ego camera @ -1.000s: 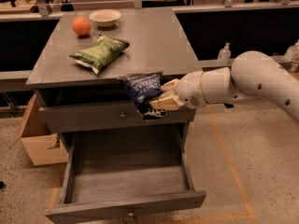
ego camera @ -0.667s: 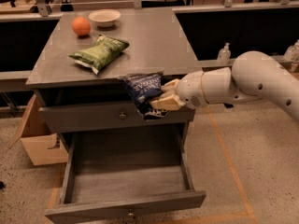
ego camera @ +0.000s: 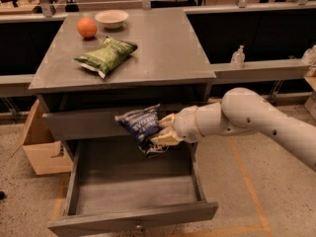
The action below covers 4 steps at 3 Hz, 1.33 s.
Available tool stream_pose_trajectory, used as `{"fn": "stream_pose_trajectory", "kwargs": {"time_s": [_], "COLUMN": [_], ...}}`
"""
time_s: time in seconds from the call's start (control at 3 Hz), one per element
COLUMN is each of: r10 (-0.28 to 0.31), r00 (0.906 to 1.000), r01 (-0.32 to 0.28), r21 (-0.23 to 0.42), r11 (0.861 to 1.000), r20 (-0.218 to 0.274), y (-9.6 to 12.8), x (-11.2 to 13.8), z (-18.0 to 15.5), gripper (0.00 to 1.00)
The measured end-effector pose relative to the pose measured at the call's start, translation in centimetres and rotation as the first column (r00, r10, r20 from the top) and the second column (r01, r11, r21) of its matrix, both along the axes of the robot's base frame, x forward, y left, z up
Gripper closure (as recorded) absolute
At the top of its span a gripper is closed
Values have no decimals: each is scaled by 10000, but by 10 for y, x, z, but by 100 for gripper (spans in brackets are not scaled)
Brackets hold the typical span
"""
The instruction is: Place blue chip bag into middle drawer
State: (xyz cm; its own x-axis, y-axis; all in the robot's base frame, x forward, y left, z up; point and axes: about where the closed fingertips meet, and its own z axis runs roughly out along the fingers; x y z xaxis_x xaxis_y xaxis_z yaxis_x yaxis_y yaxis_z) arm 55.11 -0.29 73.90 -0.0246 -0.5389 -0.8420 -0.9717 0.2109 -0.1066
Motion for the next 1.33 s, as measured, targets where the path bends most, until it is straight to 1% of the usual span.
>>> {"fn": "stream_pose_trajectory", "kwargs": {"time_s": [0.33,0.67,1.0,1.33], "r10": [754,1454,1602,1418], "r00": [9964,9873,9844,9873], "r01": [-708,-1296,-1410,-1222], "r21": [-1097,-2056,-2197,-2289], "r11": [9914,9700,9653,9658], "r20": [388,635,722,716], "y": [19,36,40,43], "x": [-4,-3,-2,-7], "z": [-59,-112,-116,-135], "gripper": [100,100,100,100]}}
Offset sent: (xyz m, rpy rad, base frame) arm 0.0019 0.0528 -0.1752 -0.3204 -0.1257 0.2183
